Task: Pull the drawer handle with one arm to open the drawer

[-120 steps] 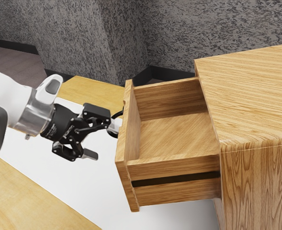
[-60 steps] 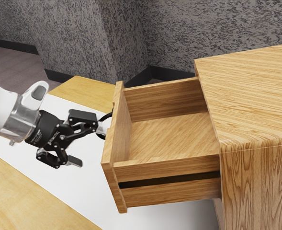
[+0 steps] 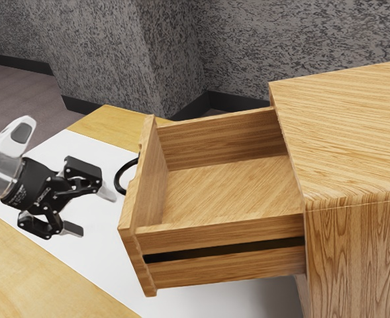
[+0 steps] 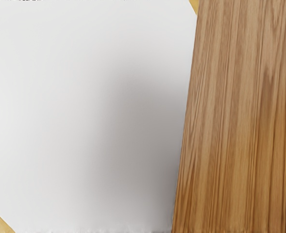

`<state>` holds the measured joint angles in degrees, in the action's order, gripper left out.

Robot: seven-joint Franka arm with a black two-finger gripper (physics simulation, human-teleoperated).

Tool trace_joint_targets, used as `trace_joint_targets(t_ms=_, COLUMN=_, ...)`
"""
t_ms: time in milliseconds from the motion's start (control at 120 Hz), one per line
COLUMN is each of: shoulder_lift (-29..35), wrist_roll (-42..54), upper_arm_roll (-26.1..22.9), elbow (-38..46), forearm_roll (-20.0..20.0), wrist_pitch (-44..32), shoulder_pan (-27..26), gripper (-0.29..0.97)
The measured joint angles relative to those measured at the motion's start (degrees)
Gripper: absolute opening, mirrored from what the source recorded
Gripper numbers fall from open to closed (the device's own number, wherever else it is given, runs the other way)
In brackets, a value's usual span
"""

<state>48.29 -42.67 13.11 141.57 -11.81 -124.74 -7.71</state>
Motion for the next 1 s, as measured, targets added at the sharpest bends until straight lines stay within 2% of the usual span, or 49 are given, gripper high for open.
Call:
trace_joint_targets(t_ms=75, shoulder_lift=1.28, wrist_roll=-0.26, upper_arm_roll=-3.42, elbow=-2.54, forearm_roll=3.09, wrist_pitch=2.60, shoulder_pan=0.01, gripper=0.68)
trace_joint_targets(t_ms=158, shoulder_lift=-0.02, wrist_roll=0.99, upper_arm_roll=-12.23, elbow=-15.18, forearm_roll=8.42, wrist_pitch=11.69, shoulder_pan=-0.70, gripper=0.68)
trace_joint_targets(t_ms=208, shoulder_lift=-2.45, wrist_roll=3.69, upper_arm_roll=-15.43, elbow=-20.30, forearm_roll=11.70, wrist_pitch=16.69, shoulder_pan=-2.17, gripper=0.68)
trace_joint_targets(t_ms=325, shoulder_lift=-11.04, wrist_roll=10.63, upper_arm_roll=-18.34, elbow=-23.79, forearm_roll=15.87, wrist_pitch=25.25, shoulder_pan=-5.66, gripper=0.68)
trace_joint_targets(t_ms=417, shoulder_lift=-13.24, wrist_roll=15.09, upper_arm_roll=-19.17, elbow=-24.49, forearm_roll=17.31, wrist_pitch=30.13, shoulder_pan=-6.20, gripper=0.68)
trace_joint_targets(t_ms=575, shoulder_lift=-13.59, wrist_roll=21.47, upper_arm_roll=-19.21, elbow=-25.28, forearm_roll=18.07, wrist_pitch=35.69, shoulder_pan=-6.90, gripper=0.68)
trace_joint_targets(t_ms=742, shoulder_lift=-13.81, wrist_roll=26.17, upper_arm_roll=-18.52, elbow=-27.00, forearm_roll=17.90, wrist_pitch=37.94, shoulder_pan=-6.06, gripper=0.68)
trace_joint_targets(t_ms=800, shoulder_lift=-12.12, wrist_roll=25.43, upper_arm_roll=-15.44, elbow=-27.61, forearm_roll=16.72, wrist_pitch=37.88, shoulder_pan=-6.15, gripper=0.68)
trace_joint_targets(t_ms=858, shoulder_lift=-6.58, wrist_roll=23.15, upper_arm_roll=-11.51, elbow=-27.18, forearm_roll=14.43, wrist_pitch=35.33, shoulder_pan=-6.11, gripper=0.68)
trace_joint_targets(t_ms=933, shoulder_lift=5.14, wrist_roll=19.03, upper_arm_roll=-7.17, elbow=-16.26, forearm_roll=12.59, wrist_pitch=26.93, shoulder_pan=-6.26, gripper=0.68)
trace_joint_targets(t_ms=1000, shoulder_lift=8.90, wrist_roll=14.35, upper_arm_roll=-4.86, elbow=-10.79, forearm_roll=10.25, wrist_pitch=20.58, shoulder_pan=-3.95, gripper=0.68)
